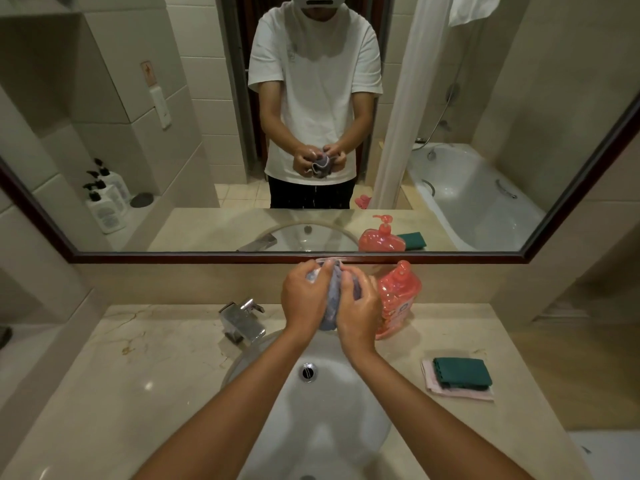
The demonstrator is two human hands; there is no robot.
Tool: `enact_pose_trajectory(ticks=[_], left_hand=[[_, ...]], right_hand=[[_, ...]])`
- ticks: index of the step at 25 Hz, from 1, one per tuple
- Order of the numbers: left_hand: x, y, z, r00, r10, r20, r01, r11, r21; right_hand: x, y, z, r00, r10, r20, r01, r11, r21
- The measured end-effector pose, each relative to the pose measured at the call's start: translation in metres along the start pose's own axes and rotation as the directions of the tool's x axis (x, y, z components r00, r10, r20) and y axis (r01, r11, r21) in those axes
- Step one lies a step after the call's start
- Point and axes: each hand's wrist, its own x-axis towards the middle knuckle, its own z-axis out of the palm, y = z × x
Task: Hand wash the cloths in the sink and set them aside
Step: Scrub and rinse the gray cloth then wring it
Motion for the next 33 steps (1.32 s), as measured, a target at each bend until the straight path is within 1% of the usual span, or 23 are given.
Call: enact_pose_trajectory(ticks=[1,2,4,5,6,7,9,10,11,12,13,15,16,17,19,21,23,25,26,29,30,33], left_hand=[[-0.004,0.001,0.0,0.999,0.027,0.021,-0.027,1.0,0.01],[-0.008,0.002,0.0,0.998,0.059,0.033,-0.06,0.998,0.022],[-0.014,0.006,0.001,0.986,0.157,0.063,-0.16,0.985,0.062],[-0.015,0.008,0.001,0.978,0.194,0.075,-0.2,0.976,0.086],[-0.014,0.008,0.001,0.977,0.199,0.08,-0.206,0.974,0.097],[-0.01,0.007,0.001,0.983,0.17,0.07,-0.175,0.981,0.083],[0.001,0.009,0.0,0.998,0.04,0.053,-0.041,0.999,0.018],[0.006,0.01,-0.001,0.997,-0.016,0.071,0.016,1.0,0.004],[0.009,0.01,-0.002,0.994,-0.038,0.098,0.036,0.999,0.025],[0.007,0.01,-0.001,0.992,-0.03,0.119,0.021,0.997,0.077],[0.002,0.01,0.0,0.992,-0.012,0.128,-0.005,0.991,0.135],[-0.014,0.008,0.004,0.992,0.02,0.127,-0.047,0.976,0.211],[-0.019,0.007,0.005,0.992,0.029,0.12,-0.056,0.973,0.225],[-0.02,0.006,0.005,0.994,0.023,0.106,-0.047,0.971,0.233],[-0.013,0.008,0.004,0.999,-0.016,0.046,0.005,0.973,0.23],[-0.004,0.011,-0.001,0.998,-0.056,-0.009,0.057,0.984,0.169],[-0.003,0.014,-0.001,0.996,-0.086,-0.003,0.086,0.983,0.159],[-0.012,0.015,0.002,0.997,-0.073,0.023,0.066,0.974,0.218],[-0.019,0.015,0.004,0.998,-0.045,0.033,0.036,0.971,0.235],[-0.031,0.012,0.007,0.995,0.08,0.052,-0.09,0.961,0.26],[-0.032,0.012,0.007,0.994,0.096,0.045,-0.104,0.961,0.258],[-0.019,0.012,0.003,0.999,0.035,0.0,-0.034,0.965,0.261]], right_hand=[[0.007,-0.002,0.001,0.999,0.043,-0.024,-0.044,0.999,-0.026],[0.016,-0.004,0.001,0.992,0.127,-0.019,-0.128,0.991,-0.04],[0.032,-0.009,-0.003,0.955,0.296,0.027,-0.294,0.954,-0.059],[0.038,-0.013,-0.006,0.938,0.342,0.049,-0.34,0.939,-0.041],[0.039,-0.016,-0.007,0.93,0.363,0.061,-0.362,0.932,-0.037],[0.036,-0.018,-0.006,0.937,0.346,0.053,-0.342,0.937,-0.066],[0.019,-0.022,-0.002,0.967,0.248,0.05,-0.237,0.959,-0.158],[0.01,-0.024,0.0,0.978,0.202,0.058,-0.189,0.967,-0.172],[0.004,-0.023,0.001,0.983,0.174,0.061,-0.161,0.972,-0.168],[0.005,-0.022,0.0,0.984,0.171,0.048,-0.161,0.972,-0.174],[0.011,-0.019,-0.002,0.979,0.202,0.038,-0.192,0.963,-0.19],[0.029,-0.015,-0.008,0.937,0.342,0.07,-0.324,0.927,-0.188],[0.033,-0.015,-0.01,0.914,0.393,0.099,-0.375,0.913,-0.16],[0.032,-0.015,-0.01,0.906,0.407,0.114,-0.391,0.91,-0.138],[0.019,-0.016,-0.007,0.934,0.341,0.103,-0.326,0.935,-0.139],[-0.002,-0.017,-0.002,0.966,0.239,0.097,-0.227,0.967,-0.117],[-0.01,-0.02,0.001,0.979,0.196,0.061,-0.19,0.977,-0.098],[0.005,-0.02,-0.001,0.97,0.241,0.005,-0.239,0.965,-0.107],[0.015,-0.018,-0.005,0.963,0.268,0.012,-0.265,0.957,-0.114],[0.033,-0.01,-0.018,0.945,0.292,0.148,-0.269,0.95,-0.156],[0.031,-0.009,-0.019,0.944,0.287,0.161,-0.267,0.955,-0.131],[0.006,-0.011,-0.008,0.955,0.293,0.05,-0.29,0.955,-0.062]])
